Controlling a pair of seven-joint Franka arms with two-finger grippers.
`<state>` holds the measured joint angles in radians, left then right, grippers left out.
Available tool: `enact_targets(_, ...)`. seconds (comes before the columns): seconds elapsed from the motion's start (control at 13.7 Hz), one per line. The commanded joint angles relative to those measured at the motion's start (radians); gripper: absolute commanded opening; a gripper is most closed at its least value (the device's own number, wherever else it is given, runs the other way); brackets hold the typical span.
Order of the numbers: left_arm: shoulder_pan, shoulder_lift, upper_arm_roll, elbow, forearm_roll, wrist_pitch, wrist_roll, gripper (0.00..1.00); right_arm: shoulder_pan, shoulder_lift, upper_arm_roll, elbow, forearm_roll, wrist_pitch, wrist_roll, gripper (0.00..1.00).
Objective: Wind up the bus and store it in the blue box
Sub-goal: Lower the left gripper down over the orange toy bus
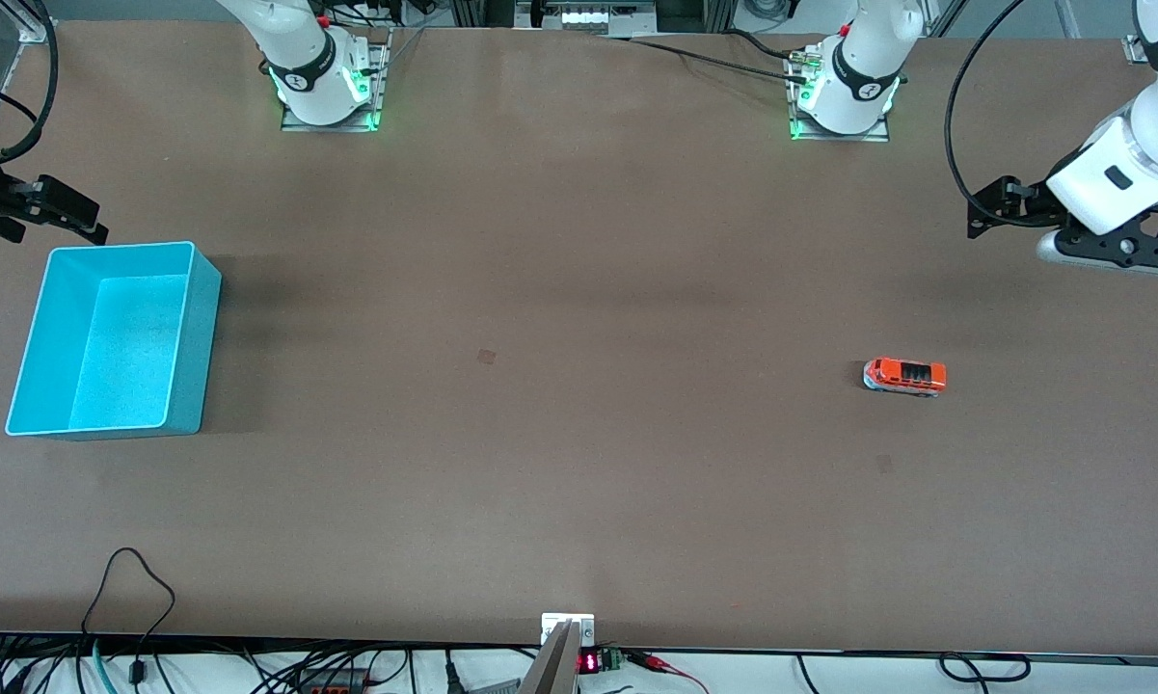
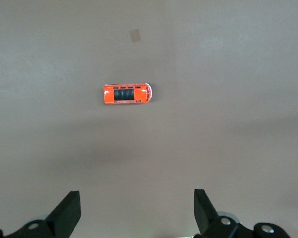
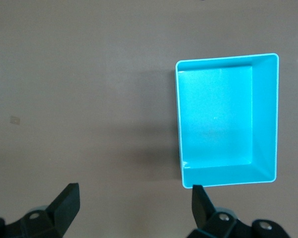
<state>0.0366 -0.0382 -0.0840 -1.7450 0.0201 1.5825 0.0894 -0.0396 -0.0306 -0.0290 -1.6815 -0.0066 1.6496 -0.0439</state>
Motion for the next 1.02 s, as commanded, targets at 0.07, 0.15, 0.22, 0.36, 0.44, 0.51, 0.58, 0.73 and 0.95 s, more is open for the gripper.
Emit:
enact_targets(0.07,0.0,0.02,-0.002,0.028,0.009,-0.055,0.083,1.0,-0.008,-0.008,0.003,-0.004,-0.003,0.007,-0.013,1.0)
enact_targets(0.15,0.0,0.024,-0.002,0.028,0.011,-0.061,0.174,1.0,-0.008,-0.008,0.003,-0.004,-0.003,0.007,-0.013,1.0)
enact_targets(0.22,0.002,0.027,-0.002,0.027,0.011,-0.064,0.266,1.0,-0.009,-0.006,0.003,-0.004,-0.003,0.007,-0.013,1.0)
enact_targets(0.36,0.005,0.043,-0.002,0.027,0.011,-0.062,0.469,1.0,-0.009,-0.006,0.003,-0.004,-0.003,0.007,-0.013,1.0)
enact_targets(0.44,0.005,0.049,-0.002,0.024,0.012,-0.058,0.566,1.0,-0.009,-0.006,0.003,-0.004,-0.003,0.007,-0.013,1.0)
enact_targets(0.51,0.009,0.049,-0.002,0.01,0.012,-0.059,0.62,1.0,-0.009,-0.006,0.003,-0.004,-0.003,0.007,-0.013,1.0)
enact_targets(0.58,0.017,0.055,0.0,0.006,0.023,-0.058,0.665,1.0,-0.009,-0.006,0.003,-0.004,-0.003,0.007,-0.013,1.0)
enact_targets(0.73,0.048,0.102,0.0,0.001,0.031,-0.02,0.842,1.0,-0.008,-0.006,0.003,-0.004,-0.003,0.007,-0.013,1.0)
enact_targets(0.95,0.052,0.155,0.0,-0.092,0.095,0.179,1.056,1.0,-0.009,-0.006,0.003,-0.004,-0.003,0.006,-0.013,1.0)
